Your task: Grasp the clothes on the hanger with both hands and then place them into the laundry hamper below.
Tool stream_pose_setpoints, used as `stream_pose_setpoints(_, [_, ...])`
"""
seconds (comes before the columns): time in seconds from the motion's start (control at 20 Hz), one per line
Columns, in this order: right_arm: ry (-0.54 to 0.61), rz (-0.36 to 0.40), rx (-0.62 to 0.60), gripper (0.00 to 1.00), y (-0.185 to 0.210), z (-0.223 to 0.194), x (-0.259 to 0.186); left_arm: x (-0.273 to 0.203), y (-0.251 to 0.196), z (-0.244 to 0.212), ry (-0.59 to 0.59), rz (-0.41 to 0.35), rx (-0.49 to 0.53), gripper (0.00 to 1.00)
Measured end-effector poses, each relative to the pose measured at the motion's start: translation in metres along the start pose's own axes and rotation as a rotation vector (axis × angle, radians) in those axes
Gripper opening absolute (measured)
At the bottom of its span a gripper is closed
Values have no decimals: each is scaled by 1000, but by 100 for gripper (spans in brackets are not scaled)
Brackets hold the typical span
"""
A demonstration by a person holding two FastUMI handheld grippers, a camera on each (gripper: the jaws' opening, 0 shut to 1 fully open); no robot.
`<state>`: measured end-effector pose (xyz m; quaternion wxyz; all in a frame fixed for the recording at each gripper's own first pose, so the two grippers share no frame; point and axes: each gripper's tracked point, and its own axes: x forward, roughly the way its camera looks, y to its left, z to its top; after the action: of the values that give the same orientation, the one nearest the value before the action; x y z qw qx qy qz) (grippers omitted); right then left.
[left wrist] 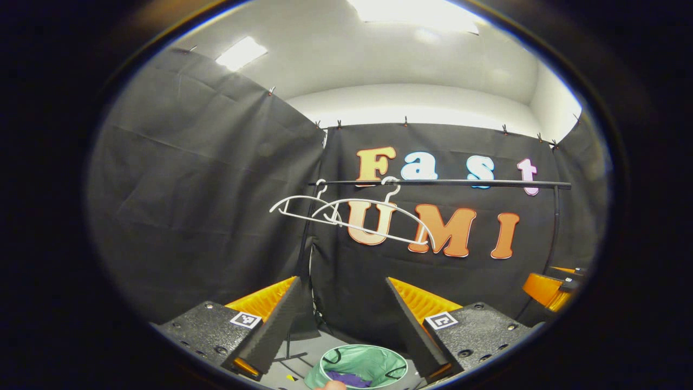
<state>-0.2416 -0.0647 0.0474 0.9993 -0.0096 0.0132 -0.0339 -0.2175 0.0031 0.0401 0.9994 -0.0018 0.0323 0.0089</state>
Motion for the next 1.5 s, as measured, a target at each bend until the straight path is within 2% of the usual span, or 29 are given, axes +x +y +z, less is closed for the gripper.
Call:
stream_pose_setpoints(0.05, [-1,1,0,89,0,0,-5,-12,-3,-6,16,0,-11,91])
stream_pose_setpoints(0.1, [-3,-3,-1,89,-3,0,-9,-17,-4,-8,27,-3,-29,91])
stream_pose_setpoints(0.15, [-5,-6,-1,98,-5,1,-14,-21,-6,-8,28,-15,-47,92])
stream_pose_setpoints(0.25, [-13,-9,-1,98,-7,4,-23,-25,-5,-7,24,-15,-58,92])
stream_pose_setpoints(0.6, [-16,-2,-10,98,-21,8,-30,-38,-7,1,-12,25,-4,92])
stream_pose_setpoints(0.65, [-16,3,-8,89,-21,7,-31,-39,-7,4,-22,30,-1,92])
stream_pose_setpoints(0.75, [-8,12,-5,89,-21,4,-31,-44,-9,11,-42,40,0,91])
stream_pose_setpoints(0.8, [1,18,-3,98,-21,2,-32,-47,-11,14,-47,44,-1,91])
stream_pose_setpoints(0.85, [6,27,0,98,-19,1,-32,-50,-14,18,-50,45,-4,91])
stream_pose_setpoints(0.9, [8,35,2,89,-18,1,-33,-52,-17,20,-52,43,-6,91])
stream_pose_setpoints(1.0, [10,40,4,89,-18,-1,-36,-57,-20,23,-56,43,3,92])
stream_pose_setpoints(1.05, [12,41,7,98,-18,-2,-38,-59,-21,23,-58,45,12,92])
stream_pose_setpoints(1.25, [21,53,8,98,-16,-3,-40,-52,-30,26,-76,42,16,92])
stream_pose_setpoints(1.3, [21,55,4,98,-16,-2,-40,-51,-30,26,-75,40,9,95])
stream_pose_setpoints(1.35, [18,53,1,98,-17,-1,-40,-49,-31,26,-76,35,2,91])
stream_pose_setpoints(1.4, [14,49,1,98,-19,0,-40,-48,-31,27,-78,32,-3,95])
stream_pose_setpoints(1.45, [12,47,1,98,-19,0,-39,-47,-32,28,-79,32,-4,91])
stream_pose_setpoints(1.5, [14,47,2,98,-19,0,-40,-47,-31,27,-78,33,-4,95])
